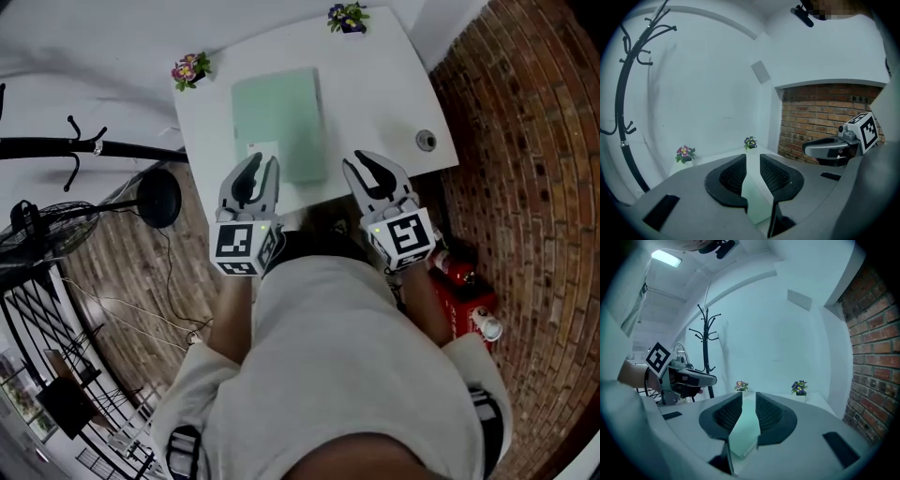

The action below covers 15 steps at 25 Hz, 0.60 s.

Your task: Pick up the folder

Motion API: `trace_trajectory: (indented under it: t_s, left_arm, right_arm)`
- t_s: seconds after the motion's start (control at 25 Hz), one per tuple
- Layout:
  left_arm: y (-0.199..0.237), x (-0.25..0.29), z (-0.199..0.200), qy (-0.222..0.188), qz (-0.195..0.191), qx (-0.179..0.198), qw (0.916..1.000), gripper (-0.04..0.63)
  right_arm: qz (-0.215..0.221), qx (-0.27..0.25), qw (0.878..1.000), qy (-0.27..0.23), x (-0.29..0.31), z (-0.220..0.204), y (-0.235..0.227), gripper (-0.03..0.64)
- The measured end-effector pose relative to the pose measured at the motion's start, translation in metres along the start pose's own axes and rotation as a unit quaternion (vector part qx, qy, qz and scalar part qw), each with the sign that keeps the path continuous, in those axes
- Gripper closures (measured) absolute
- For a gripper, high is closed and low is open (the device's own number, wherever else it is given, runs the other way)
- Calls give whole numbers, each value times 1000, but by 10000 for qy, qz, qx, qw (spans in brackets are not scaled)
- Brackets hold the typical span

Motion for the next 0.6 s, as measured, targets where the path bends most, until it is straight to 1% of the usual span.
trace_trajectory:
  t_s: [0.32, 0.6]
  left_arm:
    - [11, 19, -12, 367, 159, -89, 9992, 505]
    - [32, 41, -21, 612, 160, -79, 9980, 505]
  right_arm:
    - [150, 368, 9990, 212, 19, -25, -15, 529]
    - [175, 462, 9980, 400, 40, -32, -26, 528]
Point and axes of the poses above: the fingertips, and each gripper's own axes: x forward along the fingers, y to its left, z out of its top, the point moved 4 cm from there along -x, backward along the fingers, and after that the axes turned 12 degrees about z, right-handed, at the moved point
